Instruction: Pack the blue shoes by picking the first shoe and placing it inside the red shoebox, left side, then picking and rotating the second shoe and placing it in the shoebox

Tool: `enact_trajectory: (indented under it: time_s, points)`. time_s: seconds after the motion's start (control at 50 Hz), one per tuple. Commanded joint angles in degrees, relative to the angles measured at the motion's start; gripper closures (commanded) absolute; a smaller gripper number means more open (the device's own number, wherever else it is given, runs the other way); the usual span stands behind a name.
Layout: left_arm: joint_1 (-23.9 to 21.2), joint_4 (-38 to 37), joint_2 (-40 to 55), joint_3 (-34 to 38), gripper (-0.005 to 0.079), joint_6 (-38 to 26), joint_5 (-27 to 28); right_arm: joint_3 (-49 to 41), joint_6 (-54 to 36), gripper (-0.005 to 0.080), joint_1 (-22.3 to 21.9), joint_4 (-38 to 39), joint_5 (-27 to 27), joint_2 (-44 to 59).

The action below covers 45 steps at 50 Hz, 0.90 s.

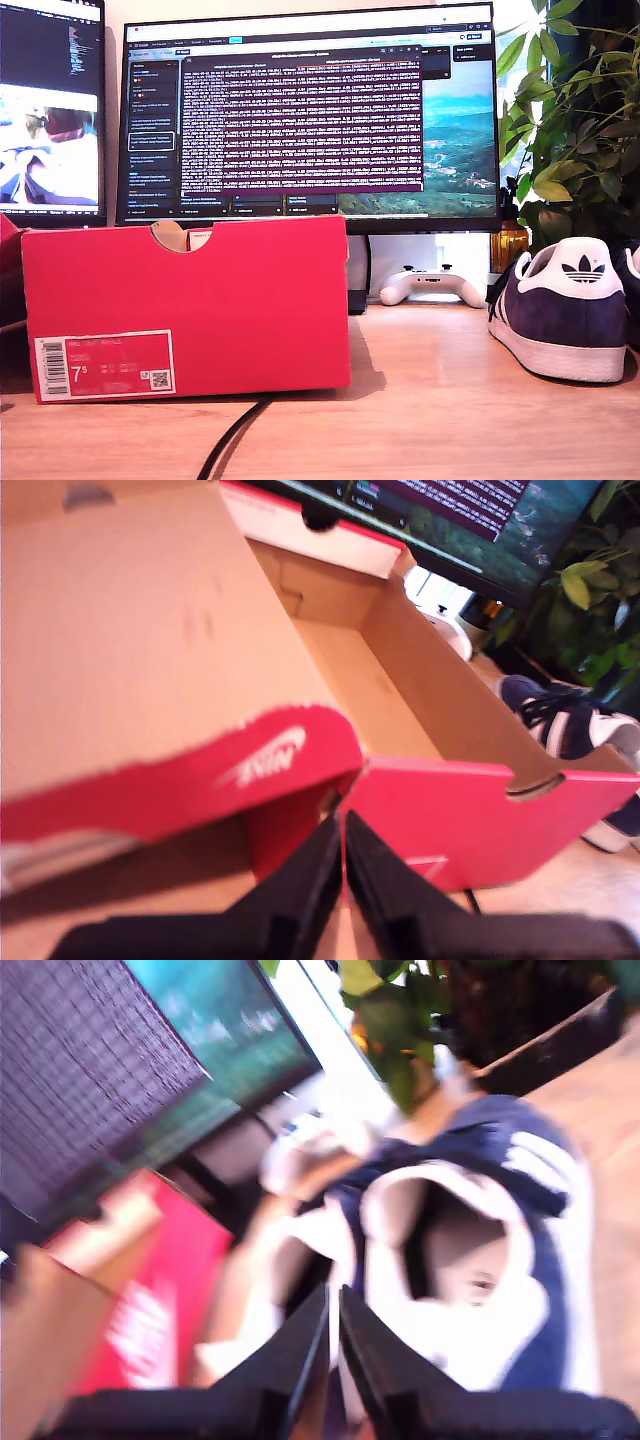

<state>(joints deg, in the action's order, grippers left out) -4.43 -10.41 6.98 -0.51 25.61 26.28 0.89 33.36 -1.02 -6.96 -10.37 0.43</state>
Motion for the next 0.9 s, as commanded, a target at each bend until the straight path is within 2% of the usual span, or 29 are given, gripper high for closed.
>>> enact_trajectory:
  time_s: [0.0, 0.2, 0.42, 0.66, 0.88]
  points:
    - [-0.5, -1.4, 2.1, 1.8, 0.0764, 0.2, -0.6, -0.5, 1.1, 0.0757, 0.2, 1.2, -1.0, -0.4]
    - [-1.7, 3.7, 7.4, 1.9, 0.0764, 0.0, -2.3, -0.4, 1.6, 0.0752, 0.2, 1.1, -5.2, -0.3]
    - [-4.0, 10.1, 14.2, 1.9, 0.0764, -0.1, -4.5, 2.3, 3.0, 0.0751, 0.3, -1.6, -5.6, -0.3]
    - [-6.4, 21.1, 23.2, 1.9, 0.0764, 0.0, -6.4, 9.6, 2.2, 0.0749, 0.3, -10.8, -5.7, 2.4]
    - [-9.3, 29.4, 32.1, 1.9, 0.0764, 0.2, -6.4, 18.6, -2.2, 0.0748, 0.3, -21.5, -7.9, 11.5]
